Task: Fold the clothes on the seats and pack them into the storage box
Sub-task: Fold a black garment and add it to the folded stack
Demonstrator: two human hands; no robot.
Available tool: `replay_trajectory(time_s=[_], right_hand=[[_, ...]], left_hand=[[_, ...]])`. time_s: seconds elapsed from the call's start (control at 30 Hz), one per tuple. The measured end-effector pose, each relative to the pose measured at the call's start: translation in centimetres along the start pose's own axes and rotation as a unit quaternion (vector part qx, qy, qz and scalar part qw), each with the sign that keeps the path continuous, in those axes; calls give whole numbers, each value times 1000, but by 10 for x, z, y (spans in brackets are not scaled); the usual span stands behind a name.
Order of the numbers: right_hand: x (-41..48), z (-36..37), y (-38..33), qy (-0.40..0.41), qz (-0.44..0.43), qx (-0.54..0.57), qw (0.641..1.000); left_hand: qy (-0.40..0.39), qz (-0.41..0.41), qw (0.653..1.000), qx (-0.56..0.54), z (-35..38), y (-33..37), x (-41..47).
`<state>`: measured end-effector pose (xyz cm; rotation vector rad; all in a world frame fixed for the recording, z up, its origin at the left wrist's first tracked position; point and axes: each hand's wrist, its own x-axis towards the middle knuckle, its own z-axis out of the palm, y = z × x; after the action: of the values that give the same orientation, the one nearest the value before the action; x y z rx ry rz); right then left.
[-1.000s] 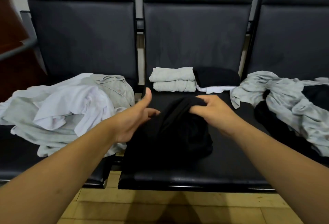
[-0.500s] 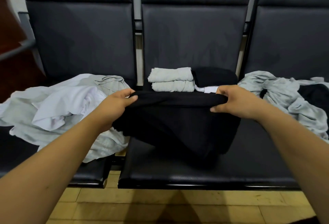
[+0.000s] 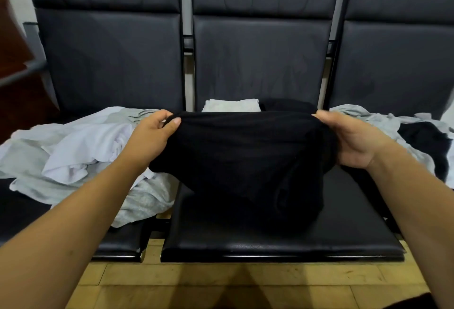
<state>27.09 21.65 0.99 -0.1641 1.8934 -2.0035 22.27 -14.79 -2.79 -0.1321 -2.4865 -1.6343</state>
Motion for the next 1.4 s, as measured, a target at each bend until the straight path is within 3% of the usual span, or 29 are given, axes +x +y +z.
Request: replay_trajectory(time_s=[0.07, 0.17, 0.23, 0.3, 0.37, 0.47, 0.57, 0.67, 0.77, 0.87, 0.93, 1.03, 1.13, 1.23, 1.3, 1.4], right_hand=[[-3, -7, 0, 6, 16, -20, 1000], [-3, -6, 4, 37, 20, -182, 982], [3, -5, 7, 155, -24, -281, 947], [6, -5, 7, 270, -114, -298, 908], [4, -4, 2, 318, -181, -335, 868], [0, -1, -2, 261, -159, -492, 815], [2, -3, 5, 207, -76, -630, 744], [6, -6, 5, 216, 0, -663, 717], [9, -11, 2, 200, 68, -637, 742], [15, -16, 4, 204, 96, -494, 840], [25, -22, 5, 248, 80, -398, 880], [39, -33, -9, 334, -7, -381, 862], [45, -40, -47, 394, -92, -354, 843], [41, -46, -95, 430, -177, -311, 828], [39, -51, -116, 435, -224, -297, 820], [27, -42, -128, 437, -235, -233, 836]], left_hand=[[-13, 4, 1000, -3, 0, 2, -1], [-11, 24, 999, 21, -3, 4, -3], [-30, 32, 999, 29, -10, 6, -5], [-89, 37, 993, 75, -18, 10, -6], [-144, 44, 972, 182, -25, 11, -6], [-136, 25, 955, 263, -30, -1, -4], [-100, -26, 986, 130, -34, -14, -9], [-68, -54, 995, 56, -31, -17, -8], [-27, -45, 995, 85, -25, -14, -2], [11, -96, 994, -59, -15, -5, 7], [2, -128, 979, -158, -9, 8, 16], [-4, -95, 964, -248, -2, 37, 39], [24, 14, 976, -216, -5, 77, 64], [60, 114, 966, -222, -19, 122, 79], [80, 154, 960, -220, -31, 144, 82], [83, 172, 970, -153, -44, 161, 71]])
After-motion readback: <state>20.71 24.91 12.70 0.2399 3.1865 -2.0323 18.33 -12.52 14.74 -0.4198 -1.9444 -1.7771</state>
